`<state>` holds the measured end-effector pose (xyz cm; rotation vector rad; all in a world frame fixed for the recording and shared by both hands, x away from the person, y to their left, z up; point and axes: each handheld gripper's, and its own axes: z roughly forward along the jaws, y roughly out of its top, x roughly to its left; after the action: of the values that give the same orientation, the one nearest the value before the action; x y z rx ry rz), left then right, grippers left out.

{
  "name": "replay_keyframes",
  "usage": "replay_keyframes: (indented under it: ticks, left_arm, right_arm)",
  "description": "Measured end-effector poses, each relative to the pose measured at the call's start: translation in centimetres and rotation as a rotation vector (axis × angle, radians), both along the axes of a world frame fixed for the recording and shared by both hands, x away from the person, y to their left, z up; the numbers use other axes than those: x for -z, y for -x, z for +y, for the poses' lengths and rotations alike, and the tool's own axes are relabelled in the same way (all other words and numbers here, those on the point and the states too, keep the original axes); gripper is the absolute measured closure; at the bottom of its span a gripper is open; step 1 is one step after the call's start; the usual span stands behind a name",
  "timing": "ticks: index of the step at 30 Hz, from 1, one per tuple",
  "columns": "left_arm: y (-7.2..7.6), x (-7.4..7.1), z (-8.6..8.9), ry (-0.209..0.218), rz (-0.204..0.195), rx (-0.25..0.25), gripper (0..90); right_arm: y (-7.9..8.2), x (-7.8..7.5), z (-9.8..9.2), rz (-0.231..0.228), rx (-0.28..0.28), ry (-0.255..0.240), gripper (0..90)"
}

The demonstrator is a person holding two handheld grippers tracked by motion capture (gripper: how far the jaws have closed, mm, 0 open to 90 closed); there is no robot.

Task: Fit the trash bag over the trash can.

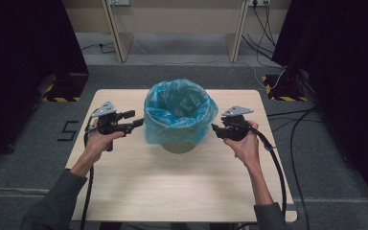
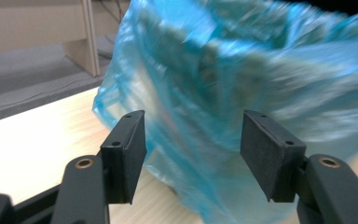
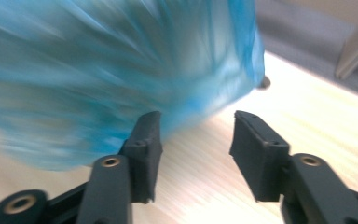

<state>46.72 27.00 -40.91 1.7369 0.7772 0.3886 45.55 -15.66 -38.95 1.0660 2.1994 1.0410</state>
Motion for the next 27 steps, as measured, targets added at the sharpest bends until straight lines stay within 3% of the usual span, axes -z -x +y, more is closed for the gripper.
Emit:
replay_keyframes:
  ticks: [3,6,9,11,13,16,18,22,27]
  left_arm:
    - [1.4,-0.2,0.0,0.018,0.004,0.044,38.7]
    - [2.4,0.2,-0.8,0.022,0.001,0.079,35.8]
    - [3.0,0.5,-1.9,0.040,-0.014,0.133,31.6]
    - [3.1,0.6,-2.5,0.022,-0.021,0.141,31.6]
    - [3.1,0.8,-3.1,-0.002,-0.033,0.139,37.6]
    - [3.0,1.0,-3.5,-0.011,-0.048,0.154,62.5]
    - [3.0,1.2,-3.8,-0.030,-0.056,0.148,77.2]
    - [2.9,2.2,-4.0,-0.052,-0.038,0.138,88.0]
    - [2.4,3.4,-3.9,-0.061,-0.008,0.126,89.4]
  right_arm:
    - [2.3,-1.4,0.5,-0.033,-0.042,-0.034,42.1]
    - [4.1,-1.6,2.0,-0.030,-0.099,-0.048,35.8]
    - [4.8,-1.1,3.7,-0.010,-0.144,-0.079,34.4]
    - [4.9,-0.7,4.7,-0.003,-0.148,-0.096,36.2]
    - [4.8,-0.5,5.4,-0.034,-0.124,-0.087,44.9]
    - [4.5,-0.3,5.8,-0.053,-0.143,-0.093,63.8]
    - [4.4,0.0,6.0,-0.057,-0.154,-0.067,75.1]
    - [4.4,0.8,5.9,-0.048,-0.191,-0.007,90.0]
    - [4.1,2.2,5.5,-0.017,-0.195,0.014,90.0]
